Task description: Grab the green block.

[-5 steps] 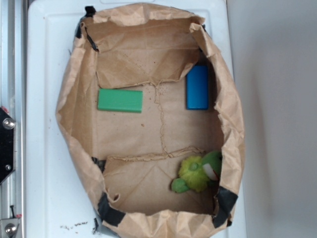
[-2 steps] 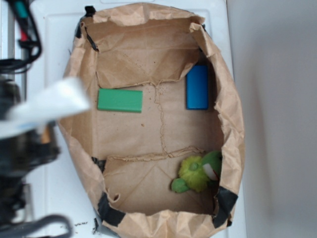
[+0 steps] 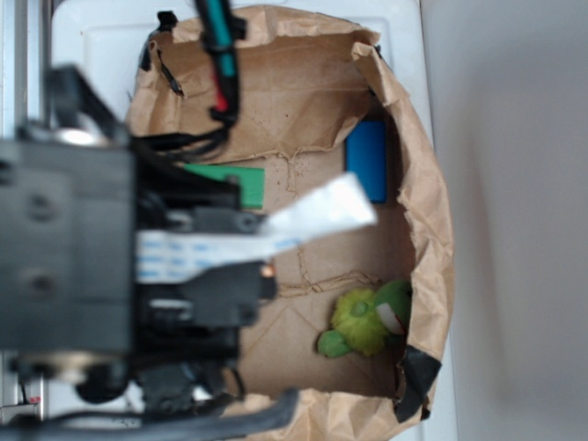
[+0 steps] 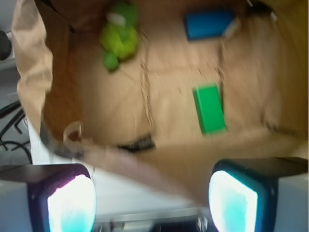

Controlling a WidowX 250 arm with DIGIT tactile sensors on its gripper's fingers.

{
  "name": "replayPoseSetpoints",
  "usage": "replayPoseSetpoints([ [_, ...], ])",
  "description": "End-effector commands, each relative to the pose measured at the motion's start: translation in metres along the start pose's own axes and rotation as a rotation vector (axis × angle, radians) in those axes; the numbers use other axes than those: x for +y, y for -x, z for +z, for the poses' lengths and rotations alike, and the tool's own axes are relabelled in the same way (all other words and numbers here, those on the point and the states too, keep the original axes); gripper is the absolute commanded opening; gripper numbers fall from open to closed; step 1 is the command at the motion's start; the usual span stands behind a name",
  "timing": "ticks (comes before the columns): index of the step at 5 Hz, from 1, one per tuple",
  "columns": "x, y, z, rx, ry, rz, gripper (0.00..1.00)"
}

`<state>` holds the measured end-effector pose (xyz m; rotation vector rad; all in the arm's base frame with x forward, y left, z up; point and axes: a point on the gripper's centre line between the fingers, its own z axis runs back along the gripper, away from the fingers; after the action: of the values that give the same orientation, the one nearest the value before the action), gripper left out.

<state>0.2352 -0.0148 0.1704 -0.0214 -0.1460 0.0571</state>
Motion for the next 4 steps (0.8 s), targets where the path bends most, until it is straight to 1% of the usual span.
replayPoseSetpoints([
  [1, 0.04, -0.028, 0.0, -0.045, 0.001, -0.12, 1.0],
  [2, 0.056, -0.04, -0.004, 0.043, -0.024, -0.13, 1.0],
  [3, 0.06, -0.042, -0.016, 0.1, 0.051, -0.209, 1.0],
  [4, 0.056, -0.035, -0.043, 0.085, -0.018, -0.209, 1.0],
])
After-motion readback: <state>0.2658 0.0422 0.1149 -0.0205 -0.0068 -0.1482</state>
